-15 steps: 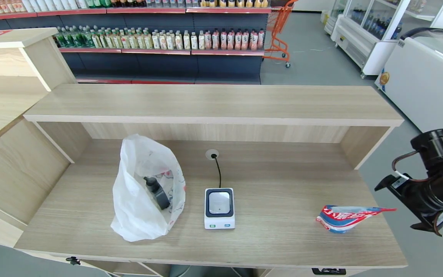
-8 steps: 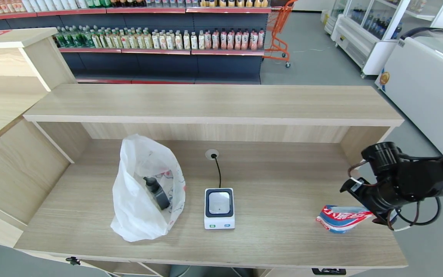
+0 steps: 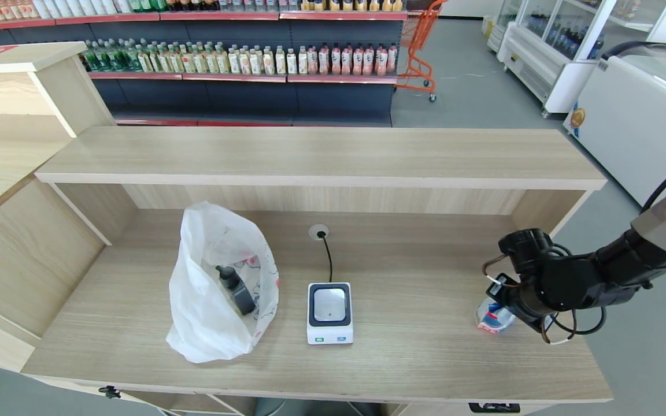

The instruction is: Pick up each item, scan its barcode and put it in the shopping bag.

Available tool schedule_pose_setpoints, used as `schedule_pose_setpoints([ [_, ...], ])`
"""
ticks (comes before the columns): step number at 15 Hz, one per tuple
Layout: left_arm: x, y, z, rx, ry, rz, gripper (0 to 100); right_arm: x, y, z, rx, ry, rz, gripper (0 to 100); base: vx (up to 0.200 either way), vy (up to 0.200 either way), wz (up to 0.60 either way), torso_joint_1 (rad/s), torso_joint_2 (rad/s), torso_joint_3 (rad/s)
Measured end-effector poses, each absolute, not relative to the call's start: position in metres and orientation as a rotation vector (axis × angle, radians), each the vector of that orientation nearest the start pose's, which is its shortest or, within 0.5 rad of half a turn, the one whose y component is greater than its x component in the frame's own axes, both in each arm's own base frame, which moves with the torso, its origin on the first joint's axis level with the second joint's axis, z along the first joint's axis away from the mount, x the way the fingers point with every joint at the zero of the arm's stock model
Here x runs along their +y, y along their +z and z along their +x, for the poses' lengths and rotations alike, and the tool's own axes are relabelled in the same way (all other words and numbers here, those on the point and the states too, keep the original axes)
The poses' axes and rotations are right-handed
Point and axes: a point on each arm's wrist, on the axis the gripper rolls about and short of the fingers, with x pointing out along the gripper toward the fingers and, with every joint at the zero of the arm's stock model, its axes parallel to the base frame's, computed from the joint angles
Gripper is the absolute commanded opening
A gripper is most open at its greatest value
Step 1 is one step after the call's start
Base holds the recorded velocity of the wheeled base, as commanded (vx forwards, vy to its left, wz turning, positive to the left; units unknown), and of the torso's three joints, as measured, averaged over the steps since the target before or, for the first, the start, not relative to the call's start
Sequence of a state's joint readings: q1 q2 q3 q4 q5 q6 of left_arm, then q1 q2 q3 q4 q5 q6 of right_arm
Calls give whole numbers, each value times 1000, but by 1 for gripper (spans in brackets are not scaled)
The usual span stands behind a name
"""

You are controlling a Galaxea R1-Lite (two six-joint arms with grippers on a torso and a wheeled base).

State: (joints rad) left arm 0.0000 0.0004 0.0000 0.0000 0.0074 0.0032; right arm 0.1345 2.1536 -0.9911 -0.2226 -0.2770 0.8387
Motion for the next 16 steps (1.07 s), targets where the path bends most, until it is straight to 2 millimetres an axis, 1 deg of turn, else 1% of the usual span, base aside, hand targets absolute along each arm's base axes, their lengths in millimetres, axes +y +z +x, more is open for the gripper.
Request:
schedule_pose_setpoints([
  [4,0,75,-23,0,7,3,100,44,35,364,802,-466,465,0,0,0,0,0,0,0],
  [6,0,75,-23,0,7,3,100,43,42,363,763,-451,425,0,0,0,0,0,0,0],
  [7,0,75,-23,0,7,3,100,43,50,361,742,-413,435,0,0,0,0,0,0,0],
  [8,0,75,-23,0,7,3,100,44,63,355,732,-327,460,0,0,0,0,0,0,0],
  [9,0,75,-23,0,7,3,100,45,76,345,744,-191,488,0,0,0,0,0,0,0],
  [10,0,75,-23,0,7,3,100,43,91,333,752,-17,514,0,0,0,0,0,0,0],
  [11,0,75,-23,0,7,3,100,37,103,318,760,186,521,0,0,0,0,0,0,0],
  [13,0,75,-23,0,7,3,100,18,124,286,701,566,468,0,0,0,0,0,0,0],
  [14,0,75,-23,0,7,3,100,9,132,271,645,703,434,0,0,0,0,0,0,0],
  [15,0,75,-23,0,7,3,100,4,141,258,576,804,383,0,0,0,0,0,0,0],
  [16,0,75,-23,0,7,3,100,3,147,249,541,846,360,0,0,0,0,0,0,0],
])
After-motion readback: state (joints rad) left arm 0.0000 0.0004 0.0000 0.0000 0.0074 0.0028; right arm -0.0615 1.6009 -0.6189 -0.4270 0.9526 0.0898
